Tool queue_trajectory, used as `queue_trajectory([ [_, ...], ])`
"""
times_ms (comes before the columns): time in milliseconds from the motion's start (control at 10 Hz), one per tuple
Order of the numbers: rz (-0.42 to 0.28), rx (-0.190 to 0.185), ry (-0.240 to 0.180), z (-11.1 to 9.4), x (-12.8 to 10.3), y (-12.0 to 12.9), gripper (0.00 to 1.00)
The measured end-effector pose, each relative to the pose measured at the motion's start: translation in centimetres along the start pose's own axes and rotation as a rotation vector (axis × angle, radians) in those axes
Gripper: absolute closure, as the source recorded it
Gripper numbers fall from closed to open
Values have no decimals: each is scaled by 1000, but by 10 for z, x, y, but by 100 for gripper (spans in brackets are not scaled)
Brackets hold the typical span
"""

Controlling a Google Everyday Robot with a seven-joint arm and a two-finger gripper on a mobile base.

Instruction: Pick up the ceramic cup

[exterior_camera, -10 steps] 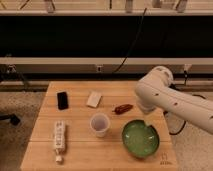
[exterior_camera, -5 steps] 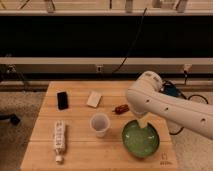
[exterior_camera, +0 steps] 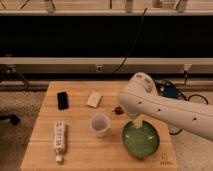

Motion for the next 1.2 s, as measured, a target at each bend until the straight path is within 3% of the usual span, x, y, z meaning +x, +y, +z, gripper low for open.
queue_trajectory([
  [500,-88,7,-10,-2,-26,-12,20],
  [1200,-202,13,-57,5,-70,-21,20],
])
